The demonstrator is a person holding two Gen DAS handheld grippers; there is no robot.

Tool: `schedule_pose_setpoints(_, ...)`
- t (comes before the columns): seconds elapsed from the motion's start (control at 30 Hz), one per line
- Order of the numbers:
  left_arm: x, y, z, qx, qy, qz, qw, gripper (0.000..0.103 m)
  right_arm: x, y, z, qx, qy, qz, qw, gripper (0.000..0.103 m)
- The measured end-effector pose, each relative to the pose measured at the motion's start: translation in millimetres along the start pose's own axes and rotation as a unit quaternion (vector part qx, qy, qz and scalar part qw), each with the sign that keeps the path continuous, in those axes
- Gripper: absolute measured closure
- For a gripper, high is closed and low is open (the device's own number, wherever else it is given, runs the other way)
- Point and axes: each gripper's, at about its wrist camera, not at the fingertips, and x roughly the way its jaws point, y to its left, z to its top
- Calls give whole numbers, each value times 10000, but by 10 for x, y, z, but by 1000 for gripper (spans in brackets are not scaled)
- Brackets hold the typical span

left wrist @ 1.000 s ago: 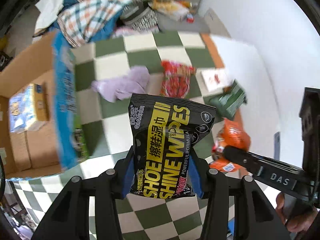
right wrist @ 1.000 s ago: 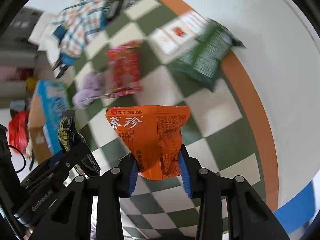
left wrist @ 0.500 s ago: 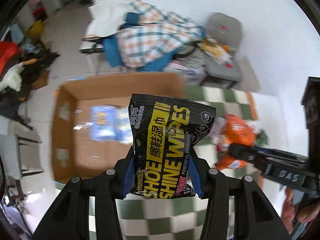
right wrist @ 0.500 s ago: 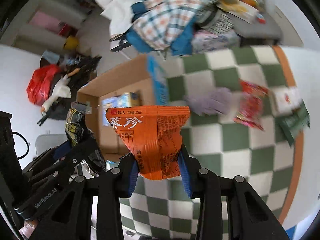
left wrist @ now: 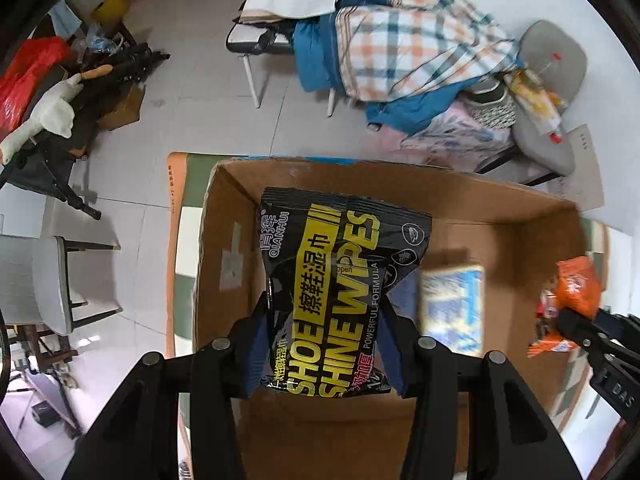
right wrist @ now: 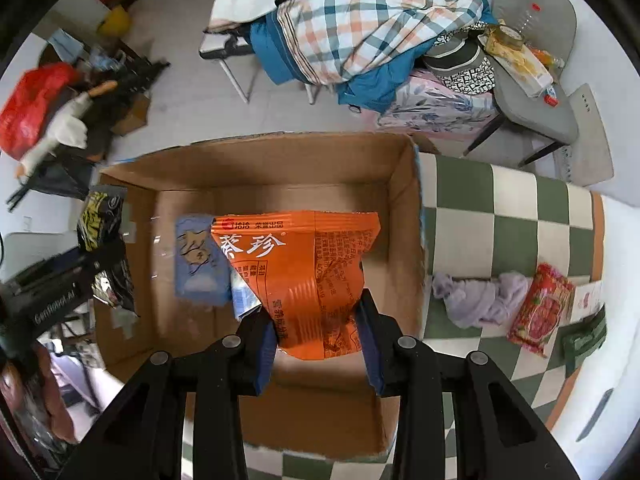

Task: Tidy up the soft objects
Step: 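Carry both packs into the box and open both tools, then lift both tools out of the box toward the remaining items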

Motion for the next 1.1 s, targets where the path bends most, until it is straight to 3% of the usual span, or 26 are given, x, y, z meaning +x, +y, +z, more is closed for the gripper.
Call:
schedule_pose_setpoints(0.23,296,4,115,108,307,235,9992,55,370,47,226,47,179,-424,9989,64)
schedule_pose_setpoints(0.43,374,59,163,-46,588,194,9981,52,612,34,305,41,356,-568,9977,60)
schedule_pose_setpoints(0.5,355,78,158,-65,593,141,9981,51,655,46,310,29,390,-576,9976,55)
schedule_pose_setpoints(0.53,336,80,156,-73,577,116,9982,51,657,53,305,16,389,-604,9974,46)
schedule_pose_setpoints(0.57,320,85,152,-78,565,87,9983,44,654,57,298,20,376,-593,9975,40)
schedule_pose_setpoints(0.7,208,113,121,-101,409,61,9991,19,607,63,271,71,363,-502,9981,35)
schedule_pose_setpoints(0.77,146,129,95,-147,294,55,9994,10,552,75,252,76,344,-423,9985,23)
schedule_pose_setpoints(0.97,-4,125,-118,-190,108,-116,9997,10,420,144,109,16,261,-245,9994,0)
schedule_pose_setpoints(1.1,-116,68,-338,-182,-71,-84,9998,10,361,188,-69,-17,164,-228,9996,0)
